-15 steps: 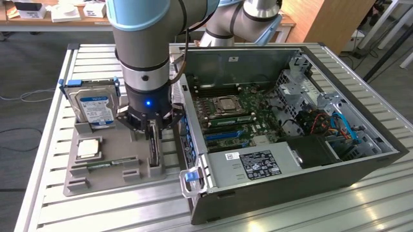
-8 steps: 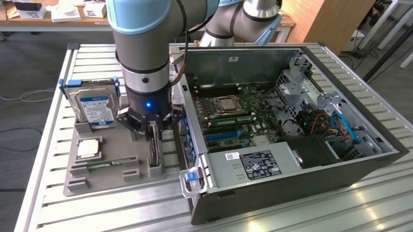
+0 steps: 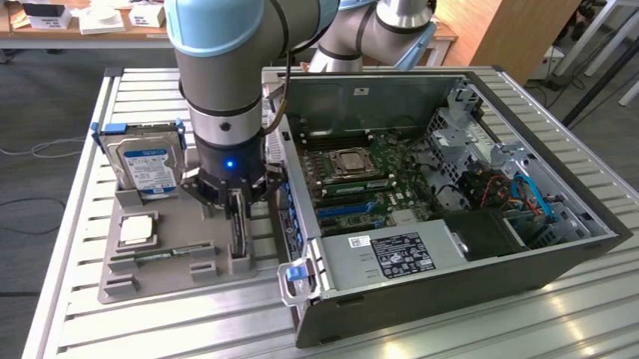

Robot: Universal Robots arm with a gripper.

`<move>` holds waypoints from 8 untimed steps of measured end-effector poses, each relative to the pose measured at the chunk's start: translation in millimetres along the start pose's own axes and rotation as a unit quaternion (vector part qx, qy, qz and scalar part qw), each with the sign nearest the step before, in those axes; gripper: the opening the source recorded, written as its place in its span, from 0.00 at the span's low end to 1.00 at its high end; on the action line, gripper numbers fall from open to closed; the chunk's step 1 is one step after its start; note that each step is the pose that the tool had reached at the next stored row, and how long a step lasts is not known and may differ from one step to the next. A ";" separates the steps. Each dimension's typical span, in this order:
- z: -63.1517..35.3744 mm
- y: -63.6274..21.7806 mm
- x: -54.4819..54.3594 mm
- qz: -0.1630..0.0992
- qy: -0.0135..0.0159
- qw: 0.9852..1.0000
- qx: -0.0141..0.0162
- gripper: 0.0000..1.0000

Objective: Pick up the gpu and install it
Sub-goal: 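Pick up the gpu and move the gpu toward the slot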

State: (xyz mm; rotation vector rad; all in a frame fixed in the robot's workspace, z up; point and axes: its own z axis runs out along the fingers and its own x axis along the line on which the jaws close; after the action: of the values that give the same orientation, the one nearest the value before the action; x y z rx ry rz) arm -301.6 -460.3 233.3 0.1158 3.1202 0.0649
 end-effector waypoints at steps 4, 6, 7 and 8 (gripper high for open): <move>0.3 -0.1 0.1 0.000 0.000 1.000 0.000 0.36; 0.9 0.1 0.0 0.000 0.000 1.000 0.000 0.36; 1.1 0.2 0.1 0.000 0.000 1.000 0.000 0.36; 1.3 0.3 0.1 0.000 0.000 1.000 0.000 0.36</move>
State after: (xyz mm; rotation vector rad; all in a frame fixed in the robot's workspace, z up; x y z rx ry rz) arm -301.6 -459.9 232.0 0.1158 3.1205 0.0665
